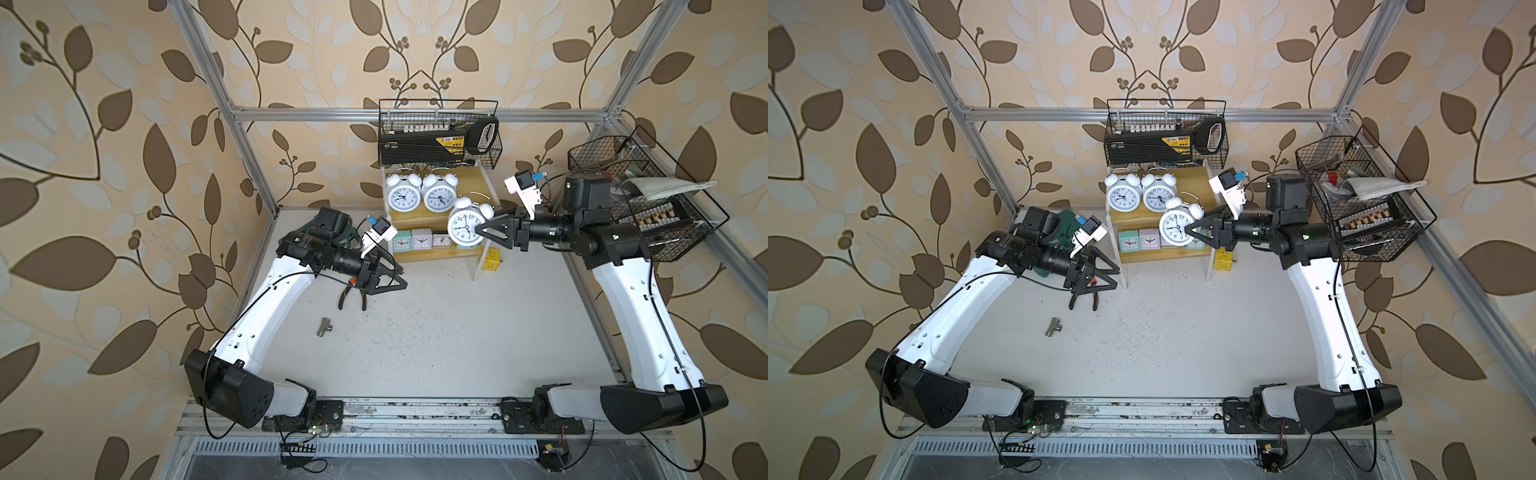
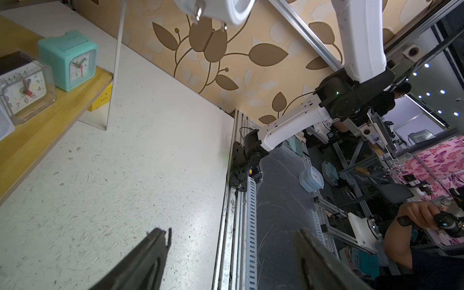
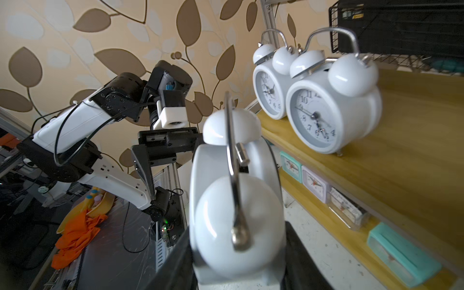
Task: Place the alarm clocks on the shelf by style
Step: Place the alarm on the shelf.
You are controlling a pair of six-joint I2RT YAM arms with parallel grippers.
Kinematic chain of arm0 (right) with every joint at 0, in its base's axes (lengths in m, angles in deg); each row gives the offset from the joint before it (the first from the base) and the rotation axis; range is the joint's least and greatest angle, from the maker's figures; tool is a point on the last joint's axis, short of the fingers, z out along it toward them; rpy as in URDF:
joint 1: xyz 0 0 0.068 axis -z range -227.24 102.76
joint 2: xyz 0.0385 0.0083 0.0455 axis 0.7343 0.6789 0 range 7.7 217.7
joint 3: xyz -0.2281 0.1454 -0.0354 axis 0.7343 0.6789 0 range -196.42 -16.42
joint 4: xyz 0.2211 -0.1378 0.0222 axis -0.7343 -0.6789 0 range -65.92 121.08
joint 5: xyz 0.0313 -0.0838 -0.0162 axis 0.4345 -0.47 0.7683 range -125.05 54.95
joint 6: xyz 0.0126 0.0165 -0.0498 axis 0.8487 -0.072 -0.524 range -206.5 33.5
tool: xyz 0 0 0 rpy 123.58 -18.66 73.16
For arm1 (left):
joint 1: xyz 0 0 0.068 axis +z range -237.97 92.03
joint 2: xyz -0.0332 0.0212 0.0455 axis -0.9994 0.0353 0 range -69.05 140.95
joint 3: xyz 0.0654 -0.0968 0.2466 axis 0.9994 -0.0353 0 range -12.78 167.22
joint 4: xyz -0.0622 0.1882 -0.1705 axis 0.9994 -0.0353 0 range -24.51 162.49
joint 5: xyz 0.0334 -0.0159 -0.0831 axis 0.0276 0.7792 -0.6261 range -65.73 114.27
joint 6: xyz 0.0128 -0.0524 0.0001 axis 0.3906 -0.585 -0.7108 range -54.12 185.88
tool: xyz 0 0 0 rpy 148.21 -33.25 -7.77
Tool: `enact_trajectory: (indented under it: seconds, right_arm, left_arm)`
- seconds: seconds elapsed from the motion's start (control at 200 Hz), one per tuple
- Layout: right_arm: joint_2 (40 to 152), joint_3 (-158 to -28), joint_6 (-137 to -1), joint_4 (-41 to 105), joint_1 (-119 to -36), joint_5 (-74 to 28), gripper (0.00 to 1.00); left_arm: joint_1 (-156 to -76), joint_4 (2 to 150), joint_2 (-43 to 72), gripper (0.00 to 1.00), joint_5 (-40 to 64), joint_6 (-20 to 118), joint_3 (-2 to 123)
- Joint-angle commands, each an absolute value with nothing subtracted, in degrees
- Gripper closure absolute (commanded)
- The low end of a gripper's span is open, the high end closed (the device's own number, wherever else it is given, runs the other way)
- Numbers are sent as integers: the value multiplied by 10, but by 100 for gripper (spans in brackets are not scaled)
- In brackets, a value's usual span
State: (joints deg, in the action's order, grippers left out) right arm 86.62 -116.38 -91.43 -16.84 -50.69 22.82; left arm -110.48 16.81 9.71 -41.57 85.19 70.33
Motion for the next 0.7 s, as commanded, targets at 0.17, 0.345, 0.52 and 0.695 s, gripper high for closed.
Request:
enact_trajectory:
  seconds: [0.17,0.345,0.52,0.695]
  right_arm:
    - [943,-1299,-990,-208,-426,317,73]
    - [978,-1314,-1018,-179,-423,293,66]
    - [1029,-1353,-1029,-179,-411,301,64]
    - [1103,-1420,-1029,-203,-411,319,67]
  left_arm:
    - [-1103,119,89,18,-421,914,698]
    - [-1098,121,93,18,-432,913,696]
    - [-1091,126,95,18,-440,912,690]
    - [-1085,126,95,17,-442,912,687]
